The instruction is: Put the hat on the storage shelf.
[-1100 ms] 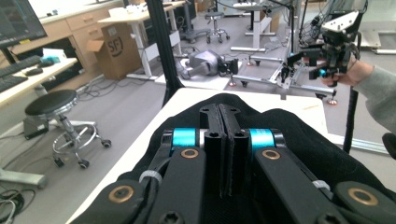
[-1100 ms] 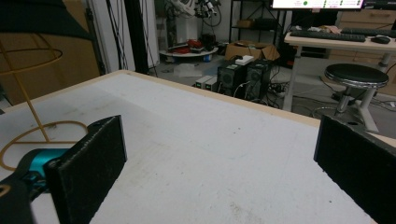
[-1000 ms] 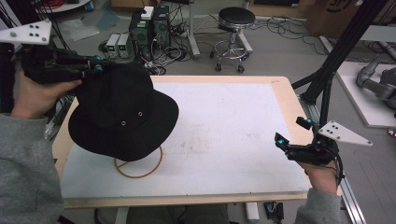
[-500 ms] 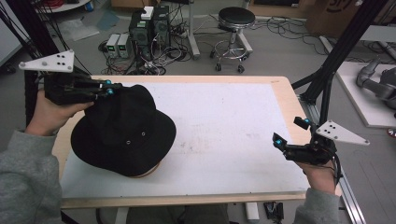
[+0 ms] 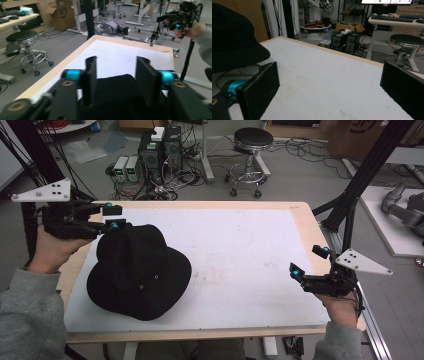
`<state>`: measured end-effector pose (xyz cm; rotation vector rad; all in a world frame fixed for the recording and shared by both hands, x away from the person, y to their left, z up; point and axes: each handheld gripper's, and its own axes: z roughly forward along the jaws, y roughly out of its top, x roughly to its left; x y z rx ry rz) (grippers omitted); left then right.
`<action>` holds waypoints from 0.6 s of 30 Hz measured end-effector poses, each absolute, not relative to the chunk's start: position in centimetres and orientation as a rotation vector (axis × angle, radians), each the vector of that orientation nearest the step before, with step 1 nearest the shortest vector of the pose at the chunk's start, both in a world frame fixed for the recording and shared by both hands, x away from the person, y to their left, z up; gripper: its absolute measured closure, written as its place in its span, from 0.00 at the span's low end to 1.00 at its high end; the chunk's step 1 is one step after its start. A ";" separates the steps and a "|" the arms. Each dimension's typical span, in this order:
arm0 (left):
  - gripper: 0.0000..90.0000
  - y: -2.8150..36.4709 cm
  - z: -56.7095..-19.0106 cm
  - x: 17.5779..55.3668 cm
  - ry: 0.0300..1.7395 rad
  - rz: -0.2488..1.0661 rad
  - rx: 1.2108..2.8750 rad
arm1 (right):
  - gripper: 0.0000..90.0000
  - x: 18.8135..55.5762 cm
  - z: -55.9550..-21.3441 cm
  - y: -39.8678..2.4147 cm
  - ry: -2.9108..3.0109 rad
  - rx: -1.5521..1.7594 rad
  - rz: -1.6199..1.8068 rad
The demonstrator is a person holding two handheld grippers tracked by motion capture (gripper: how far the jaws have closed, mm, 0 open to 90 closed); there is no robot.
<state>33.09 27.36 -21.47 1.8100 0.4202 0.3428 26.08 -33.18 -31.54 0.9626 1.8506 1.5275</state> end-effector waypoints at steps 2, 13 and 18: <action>0.34 27.5 -21.4 32.8 0.468 0.391 1.797 | 0.02 26.1 -31.5 -33.2 1.852 0.960 1.524; 0.11 30.6 -22.4 30.5 0.734 0.680 1.624 | 0.02 26.2 -31.7 -33.7 1.760 1.032 1.449; 0.11 32.5 -23.7 29.7 0.859 0.751 1.542 | 0.02 26.4 -31.9 -34.1 1.695 1.099 1.381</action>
